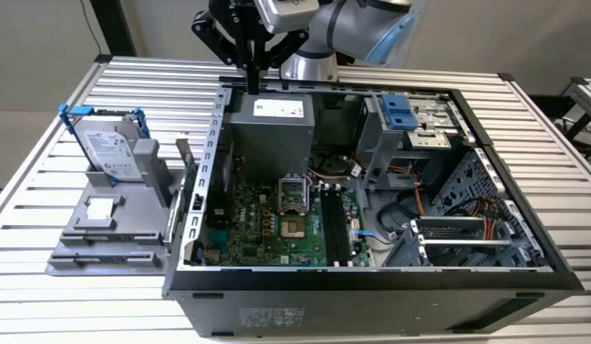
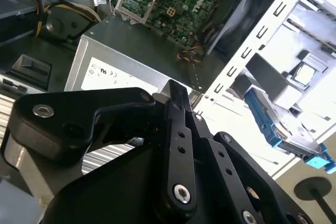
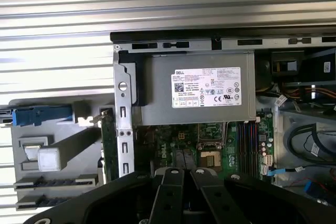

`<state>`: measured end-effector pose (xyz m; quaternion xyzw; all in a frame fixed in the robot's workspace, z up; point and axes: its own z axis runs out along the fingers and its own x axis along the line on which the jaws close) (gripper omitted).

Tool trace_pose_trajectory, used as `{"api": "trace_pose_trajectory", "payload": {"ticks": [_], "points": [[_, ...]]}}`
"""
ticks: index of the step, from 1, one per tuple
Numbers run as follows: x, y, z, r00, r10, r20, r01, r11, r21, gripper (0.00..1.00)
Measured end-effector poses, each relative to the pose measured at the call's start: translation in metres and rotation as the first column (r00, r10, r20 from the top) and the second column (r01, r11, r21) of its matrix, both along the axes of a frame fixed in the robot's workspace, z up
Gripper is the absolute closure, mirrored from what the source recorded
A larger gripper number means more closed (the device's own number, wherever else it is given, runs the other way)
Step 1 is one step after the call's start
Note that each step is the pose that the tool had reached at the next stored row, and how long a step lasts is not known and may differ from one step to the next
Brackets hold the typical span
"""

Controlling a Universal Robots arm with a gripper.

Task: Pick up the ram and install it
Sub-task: 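Reach for the ram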

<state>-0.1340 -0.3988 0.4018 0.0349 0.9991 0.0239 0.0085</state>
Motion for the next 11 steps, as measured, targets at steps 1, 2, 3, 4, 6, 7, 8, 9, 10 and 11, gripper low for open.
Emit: {"api": "trace_pose_trajectory", "payload": {"ticks": [1, 2, 3, 4, 6, 7, 8, 9, 10, 11], "points": [[-0.0007, 0.0000, 0.0000, 1.0000, 0.000, 0.0001, 0.000, 1.0000, 0.0001, 1.00], [-0.0019, 0.0000, 0.0000, 1.0000, 0.000, 0.0000, 0.000, 1.0000, 0.0000, 1.00], [-0.0032, 0.0000, 0.0000, 1.0000, 0.001, 0.0000, -0.001, 1.0000, 0.0000, 1.00], [-0.0047, 0.0000, 0.0000, 1.0000, 0.001, 0.0000, -0.001, 1.0000, 0.0000, 1.00], [-0.0086, 0.0000, 0.0000, 1.0000, 0.001, 0.0000, -0.001, 1.0000, 0.0000, 1.00], [-0.0108, 0.0000, 0.0000, 1.0000, 0.002, 0.0001, -0.002, 1.0000, 0.0000, 1.00], [-0.0132, 0.0000, 0.0000, 1.0000, 0.002, 0.0000, -0.002, 1.0000, 0.0000, 1.00], [-0.0154, 0.0000, 0.0000, 1.0000, 0.002, 0.0001, -0.002, 1.0000, 0.0001, 1.00], [-0.0175, 0.0000, 0.0000, 1.0000, 0.002, 0.0000, -0.002, 1.0000, 0.0000, 1.00], [-0.0196, 0.0000, 0.0000, 1.0000, 0.002, 0.0000, -0.002, 1.0000, 0.0000, 1.00]]}}
